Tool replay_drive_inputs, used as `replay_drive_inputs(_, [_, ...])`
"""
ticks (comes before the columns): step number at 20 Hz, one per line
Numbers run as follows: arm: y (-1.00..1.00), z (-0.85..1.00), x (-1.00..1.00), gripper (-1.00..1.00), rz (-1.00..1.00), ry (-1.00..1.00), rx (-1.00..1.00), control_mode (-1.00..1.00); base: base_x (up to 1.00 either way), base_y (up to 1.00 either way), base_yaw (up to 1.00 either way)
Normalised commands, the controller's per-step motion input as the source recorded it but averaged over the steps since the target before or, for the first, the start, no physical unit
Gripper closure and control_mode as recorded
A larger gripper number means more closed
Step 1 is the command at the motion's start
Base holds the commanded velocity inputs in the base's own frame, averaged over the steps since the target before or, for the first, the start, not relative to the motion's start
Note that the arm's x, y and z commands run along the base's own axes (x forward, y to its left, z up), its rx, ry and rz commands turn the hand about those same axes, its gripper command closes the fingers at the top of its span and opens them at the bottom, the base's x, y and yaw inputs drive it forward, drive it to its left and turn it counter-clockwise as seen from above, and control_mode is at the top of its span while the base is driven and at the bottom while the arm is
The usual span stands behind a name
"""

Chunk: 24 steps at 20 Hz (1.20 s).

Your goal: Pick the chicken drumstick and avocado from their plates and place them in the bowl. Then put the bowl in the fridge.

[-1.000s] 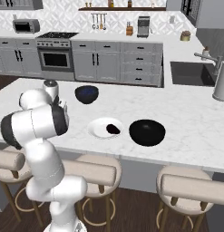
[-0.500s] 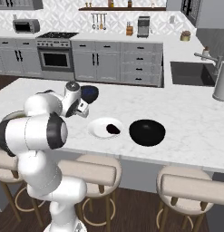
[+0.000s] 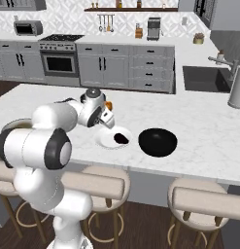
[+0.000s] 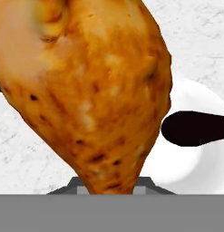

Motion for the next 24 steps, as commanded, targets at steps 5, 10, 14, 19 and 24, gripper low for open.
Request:
replay_drive_inputs(5, [-1.0, 0.0, -0.45, 1.0, -0.12, 0.02, 0.0, -1.0, 0.0, 0.0, 0.0])
replay_drive_inputs(10, [-1.0, 0.0, -0.4, 1.0, -0.05, 0.06, -0.04, -1.0, 0.0, 0.0, 0.0])
replay_drive_inputs(14, [-1.0, 0.0, -0.21, 1.0, 0.0, 0.05, -0.05, -1.0, 0.0, 0.0, 0.0])
replay_drive_inputs(19, [-0.92, -0.09, -0.12, 1.0, 0.0, 0.09, -0.09, -1.0, 0.0, 0.0, 0.0])
replay_drive_inputs(24, [-0.37, -0.18, -0.01, 1.0, 0.02, 0.04, -0.03, -1.0, 0.0, 0.0, 0.0])
